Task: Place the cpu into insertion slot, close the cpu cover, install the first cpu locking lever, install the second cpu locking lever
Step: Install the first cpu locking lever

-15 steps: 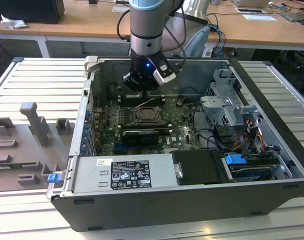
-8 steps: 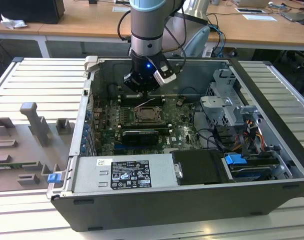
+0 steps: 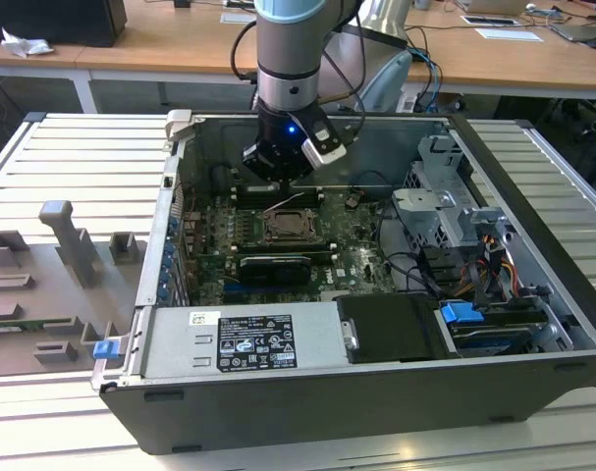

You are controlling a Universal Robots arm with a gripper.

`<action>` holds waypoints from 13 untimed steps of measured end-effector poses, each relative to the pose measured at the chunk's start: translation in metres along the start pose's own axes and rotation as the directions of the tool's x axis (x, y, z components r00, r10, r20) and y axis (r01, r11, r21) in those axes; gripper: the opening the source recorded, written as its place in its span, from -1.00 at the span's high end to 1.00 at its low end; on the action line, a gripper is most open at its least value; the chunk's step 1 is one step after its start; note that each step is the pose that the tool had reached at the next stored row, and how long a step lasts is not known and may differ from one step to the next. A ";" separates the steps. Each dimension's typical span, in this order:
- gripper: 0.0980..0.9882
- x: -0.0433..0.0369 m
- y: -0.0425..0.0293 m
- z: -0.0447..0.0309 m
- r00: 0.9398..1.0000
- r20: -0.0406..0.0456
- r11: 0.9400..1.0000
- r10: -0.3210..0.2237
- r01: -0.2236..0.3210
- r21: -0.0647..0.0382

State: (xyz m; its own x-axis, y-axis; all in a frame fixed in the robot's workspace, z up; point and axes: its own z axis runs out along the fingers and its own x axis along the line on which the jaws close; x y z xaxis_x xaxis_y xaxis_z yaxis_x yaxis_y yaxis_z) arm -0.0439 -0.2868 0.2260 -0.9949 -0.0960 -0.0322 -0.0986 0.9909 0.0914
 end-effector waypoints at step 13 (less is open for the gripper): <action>0.98 -0.0136 -0.0018 0.0055 1.000 0.000 1.000 0.000 0.000 0.000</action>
State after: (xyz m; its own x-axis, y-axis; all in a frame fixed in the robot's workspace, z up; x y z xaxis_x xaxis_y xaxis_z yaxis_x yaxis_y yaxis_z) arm -0.0301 -0.2868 0.2208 -0.9949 -0.0959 -0.0321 -0.0985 0.9909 0.0914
